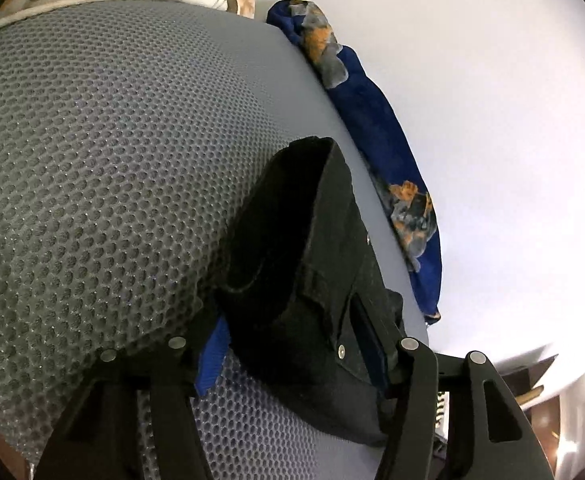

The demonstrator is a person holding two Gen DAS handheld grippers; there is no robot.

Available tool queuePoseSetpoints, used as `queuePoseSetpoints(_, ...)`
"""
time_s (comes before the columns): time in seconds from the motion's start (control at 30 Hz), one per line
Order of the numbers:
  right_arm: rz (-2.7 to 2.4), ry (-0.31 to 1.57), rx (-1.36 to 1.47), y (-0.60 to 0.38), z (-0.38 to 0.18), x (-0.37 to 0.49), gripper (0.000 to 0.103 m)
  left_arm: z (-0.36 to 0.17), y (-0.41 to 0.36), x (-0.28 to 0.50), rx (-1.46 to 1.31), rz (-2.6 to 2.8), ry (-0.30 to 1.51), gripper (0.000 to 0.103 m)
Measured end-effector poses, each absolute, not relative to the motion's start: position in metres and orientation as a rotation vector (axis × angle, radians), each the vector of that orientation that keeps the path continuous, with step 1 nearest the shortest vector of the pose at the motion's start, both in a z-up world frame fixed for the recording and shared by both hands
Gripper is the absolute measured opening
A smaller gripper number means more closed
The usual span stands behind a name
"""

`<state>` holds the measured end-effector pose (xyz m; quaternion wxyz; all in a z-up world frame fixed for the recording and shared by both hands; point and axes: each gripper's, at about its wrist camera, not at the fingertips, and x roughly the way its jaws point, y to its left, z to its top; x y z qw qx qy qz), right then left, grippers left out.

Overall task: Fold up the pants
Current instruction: 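Grasp the trouser leg end with the left tool and lift it, then fold the held leg end over the trousers with the left tool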

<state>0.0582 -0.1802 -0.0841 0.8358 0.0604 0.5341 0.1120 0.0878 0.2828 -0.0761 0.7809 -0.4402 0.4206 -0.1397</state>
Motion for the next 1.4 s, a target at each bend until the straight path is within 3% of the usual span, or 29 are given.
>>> queuePoseSetpoints(0.27,0.239,1.130,0.128,-0.180,-0.085,0.058,0.096,-0.072,0.263,0.105,-0.892,-0.225,0.895,0.058)
queuePoseSetpoints(0.47,0.234,1.123,0.156,-0.181,-0.085,0.059,0.096,-0.075,0.269,0.100,-0.928,-0.193,0.913,0.033)
queuePoseSetpoints(0.57,0.227,1.127,0.145,-0.178,-0.085,0.060,0.097,-0.067,0.264,0.098,-0.883,-0.187,0.910,0.030)
queuePoseSetpoints(1.4,0.251,1.112,0.178,-0.186,-0.075,0.055,0.095,0.038,0.178,0.098,-0.652,-0.384,0.822,0.029)
